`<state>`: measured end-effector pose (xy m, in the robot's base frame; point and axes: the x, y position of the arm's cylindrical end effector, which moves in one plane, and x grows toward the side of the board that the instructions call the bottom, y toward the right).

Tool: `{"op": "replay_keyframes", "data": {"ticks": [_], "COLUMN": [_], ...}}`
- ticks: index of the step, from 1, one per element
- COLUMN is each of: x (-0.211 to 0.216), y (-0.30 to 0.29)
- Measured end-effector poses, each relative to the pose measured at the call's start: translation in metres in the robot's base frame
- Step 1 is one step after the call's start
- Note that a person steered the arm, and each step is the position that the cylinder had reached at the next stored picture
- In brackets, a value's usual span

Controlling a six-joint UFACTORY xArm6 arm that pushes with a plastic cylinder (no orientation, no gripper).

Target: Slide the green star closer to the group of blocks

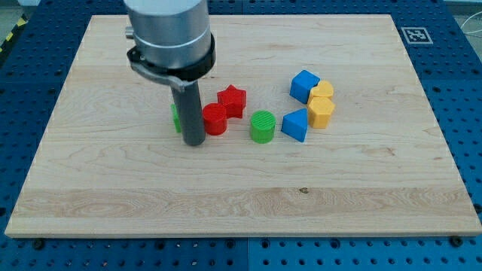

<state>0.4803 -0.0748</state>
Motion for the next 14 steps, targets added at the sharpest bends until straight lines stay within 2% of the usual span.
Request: {"op": "replay_keyframes", "data": {"ticks": [1, 2, 3, 5, 6, 7, 8, 10, 11, 12, 14], "x": [-0.034, -0.040, -0.022, 0.013, 0.013, -0.008, -0.033, -0.064, -0.069, -0.068, -0.067], "y": [0.015, 0.027, 0.023, -0.032, -0.077, -0.076, -0.053, 0.053, 0.079, 0.073, 0.001]}}
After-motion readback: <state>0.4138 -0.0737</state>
